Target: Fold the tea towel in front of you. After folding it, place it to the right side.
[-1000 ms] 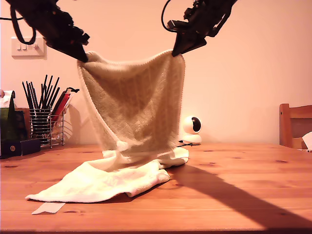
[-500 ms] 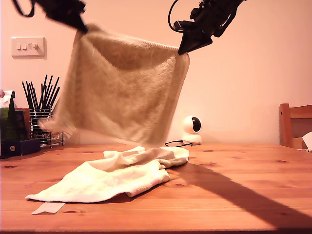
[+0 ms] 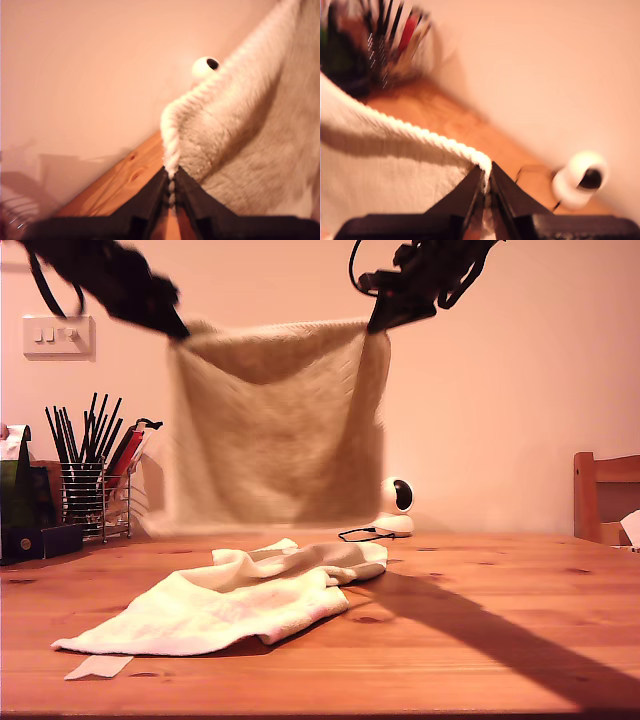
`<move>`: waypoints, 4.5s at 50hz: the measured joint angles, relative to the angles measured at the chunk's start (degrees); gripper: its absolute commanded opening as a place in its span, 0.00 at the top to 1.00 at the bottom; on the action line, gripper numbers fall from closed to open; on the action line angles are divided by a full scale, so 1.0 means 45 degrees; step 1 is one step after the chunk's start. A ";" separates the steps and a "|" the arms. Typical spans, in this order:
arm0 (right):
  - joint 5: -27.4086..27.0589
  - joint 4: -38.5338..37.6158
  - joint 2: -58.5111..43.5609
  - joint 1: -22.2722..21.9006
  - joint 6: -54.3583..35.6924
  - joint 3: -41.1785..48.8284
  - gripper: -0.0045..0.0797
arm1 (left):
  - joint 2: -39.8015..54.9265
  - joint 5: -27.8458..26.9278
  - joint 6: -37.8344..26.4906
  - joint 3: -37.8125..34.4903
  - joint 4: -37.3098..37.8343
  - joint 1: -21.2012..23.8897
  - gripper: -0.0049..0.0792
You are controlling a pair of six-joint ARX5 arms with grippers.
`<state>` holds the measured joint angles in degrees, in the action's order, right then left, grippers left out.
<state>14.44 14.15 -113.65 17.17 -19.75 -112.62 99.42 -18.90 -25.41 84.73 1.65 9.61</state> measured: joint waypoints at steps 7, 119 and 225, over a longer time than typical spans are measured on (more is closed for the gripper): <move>0.0005 -0.0500 -0.0287 -0.0058 0.0015 -0.0087 0.96 | 0.0563 -0.0044 0.0000 0.0000 -0.0661 -0.0039 0.97; 0.3313 0.9267 -0.1520 0.0282 -0.0865 0.3376 0.96 | -0.1297 -0.3483 0.1831 -0.3415 0.9685 0.0408 0.97; 0.0913 0.4624 -0.2793 0.0869 0.1933 0.1452 0.61 | 0.0845 -0.1865 0.3900 -0.3415 0.9088 -0.0515 0.61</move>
<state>18.55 34.96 -126.21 21.08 -11.05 -106.08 103.22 -27.29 -7.86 69.36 42.54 7.29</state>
